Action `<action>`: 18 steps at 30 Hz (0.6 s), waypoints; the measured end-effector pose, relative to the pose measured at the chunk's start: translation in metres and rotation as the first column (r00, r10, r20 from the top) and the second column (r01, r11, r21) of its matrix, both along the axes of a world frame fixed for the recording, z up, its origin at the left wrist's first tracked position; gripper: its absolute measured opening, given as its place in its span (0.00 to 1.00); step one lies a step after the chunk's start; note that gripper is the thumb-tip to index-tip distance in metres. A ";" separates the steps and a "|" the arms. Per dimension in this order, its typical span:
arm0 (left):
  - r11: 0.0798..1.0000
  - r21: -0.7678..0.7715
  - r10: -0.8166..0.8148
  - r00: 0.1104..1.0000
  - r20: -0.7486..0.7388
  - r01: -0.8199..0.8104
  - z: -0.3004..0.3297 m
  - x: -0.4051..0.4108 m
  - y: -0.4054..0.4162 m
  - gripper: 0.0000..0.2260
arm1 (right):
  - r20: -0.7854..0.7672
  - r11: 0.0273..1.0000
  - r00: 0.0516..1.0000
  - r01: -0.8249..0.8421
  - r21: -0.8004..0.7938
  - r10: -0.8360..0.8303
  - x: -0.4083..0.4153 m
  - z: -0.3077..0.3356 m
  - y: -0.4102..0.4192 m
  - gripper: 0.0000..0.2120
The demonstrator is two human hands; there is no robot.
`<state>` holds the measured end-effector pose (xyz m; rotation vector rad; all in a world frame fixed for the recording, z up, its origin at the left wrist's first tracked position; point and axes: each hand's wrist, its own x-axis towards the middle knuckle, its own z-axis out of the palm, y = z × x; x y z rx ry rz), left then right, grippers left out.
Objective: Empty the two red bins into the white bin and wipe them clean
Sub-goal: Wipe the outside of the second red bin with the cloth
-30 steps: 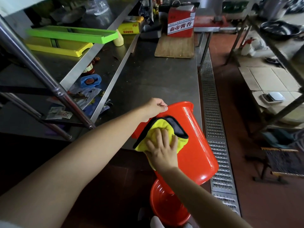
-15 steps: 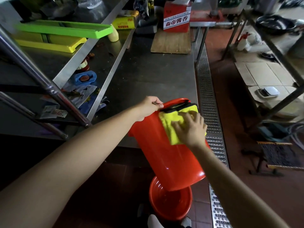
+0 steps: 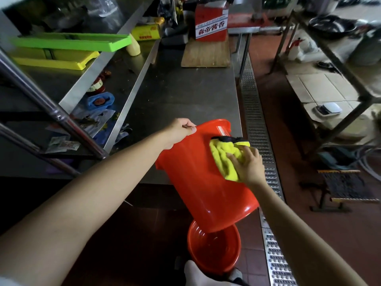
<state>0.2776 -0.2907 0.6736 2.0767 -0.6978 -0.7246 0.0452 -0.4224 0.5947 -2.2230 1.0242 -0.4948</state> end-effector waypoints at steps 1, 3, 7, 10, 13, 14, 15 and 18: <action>1.000 0.007 0.002 1.000 -0.001 -0.002 0.000 -0.001 -0.001 0.04 | -0.018 0.999 0.999 0.034 0.041 -0.034 -0.001 0.000 0.000 0.26; 1.000 0.000 0.013 1.000 0.006 -0.013 0.000 -0.001 -0.004 0.04 | -0.057 0.996 0.997 0.048 -0.073 -0.053 -0.003 0.001 0.019 0.25; 1.000 -0.005 0.013 1.000 0.004 -0.013 0.001 -0.002 -0.008 0.04 | -0.114 0.845 0.988 -0.149 -0.513 0.105 -0.014 -0.015 0.098 0.23; 1.000 -0.018 -0.009 1.000 -0.019 0.008 -0.001 0.000 -0.003 0.05 | -0.170 0.698 0.951 -0.306 -0.648 0.258 -0.021 -0.031 0.128 0.19; 1.000 -0.015 -0.008 1.000 -0.023 0.008 -0.004 0.003 0.005 0.05 | -0.169 0.712 0.942 -0.331 -0.619 0.291 -0.022 -0.029 0.103 0.19; 1.000 -0.014 -0.007 1.000 -0.020 0.007 -0.004 0.003 0.006 0.05 | -0.140 0.771 0.960 -0.278 -0.573 0.242 -0.025 -0.026 0.090 0.19; 1.000 -0.019 -0.006 1.000 -0.020 0.005 -0.004 0.003 0.007 0.04 | -0.102 0.839 0.980 -0.198 -0.507 0.170 -0.028 -0.023 0.075 0.20; 1.000 -0.010 0.005 1.000 -0.015 -0.006 -0.001 -0.001 0.006 0.03 | -0.028 0.989 0.999 0.035 -0.147 -0.039 -0.036 -0.014 0.031 0.23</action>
